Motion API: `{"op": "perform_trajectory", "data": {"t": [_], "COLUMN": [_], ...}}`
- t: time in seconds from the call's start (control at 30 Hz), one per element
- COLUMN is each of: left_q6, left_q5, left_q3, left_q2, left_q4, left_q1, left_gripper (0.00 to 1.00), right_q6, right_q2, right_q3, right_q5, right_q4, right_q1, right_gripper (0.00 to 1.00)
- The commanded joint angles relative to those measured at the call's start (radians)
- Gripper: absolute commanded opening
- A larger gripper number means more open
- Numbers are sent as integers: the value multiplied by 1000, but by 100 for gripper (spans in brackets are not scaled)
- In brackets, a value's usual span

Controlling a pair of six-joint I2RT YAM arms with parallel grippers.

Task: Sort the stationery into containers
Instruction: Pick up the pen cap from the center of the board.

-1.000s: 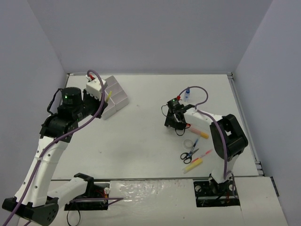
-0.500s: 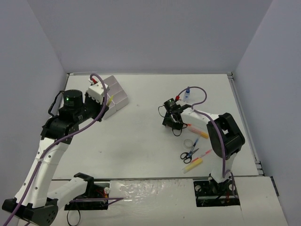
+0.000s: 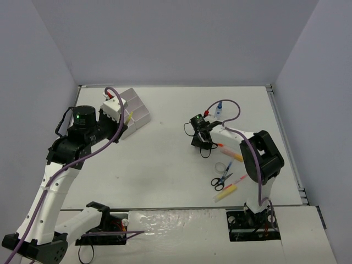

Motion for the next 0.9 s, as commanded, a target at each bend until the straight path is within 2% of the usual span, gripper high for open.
{"op": "perform_trajectory", "data": {"t": [0.0, 0.2, 0.33, 0.57, 0.73, 0.87], "left_q6": [3, 0, 3, -18, -40, -25], "left_q5": [23, 23, 26, 72, 121, 121], "left_q3": [27, 27, 24, 29, 108, 136], "left_q2": [-8, -9, -10, 0, 31, 2], "left_q4": [28, 30, 22, -11, -90, -80], "left_q1": [5, 5, 5, 5, 14, 15], "left_gripper": [0, 0, 0, 0, 0, 0], "right_q6": [-13, -32, -50, -214, -309, -388], "right_q2": [11, -11, -26, -83, -188, -266], "right_q3": [-15, -27, -13, 130, 243, 303], "right_q5": [43, 58, 47, 65, 15, -48], "right_q4": [-28, -30, -30, -4, 135, 289], "right_q1": [-4, -4, 1, 37, 37, 37], "right_gripper": [20, 0, 0, 0, 0, 0]}}
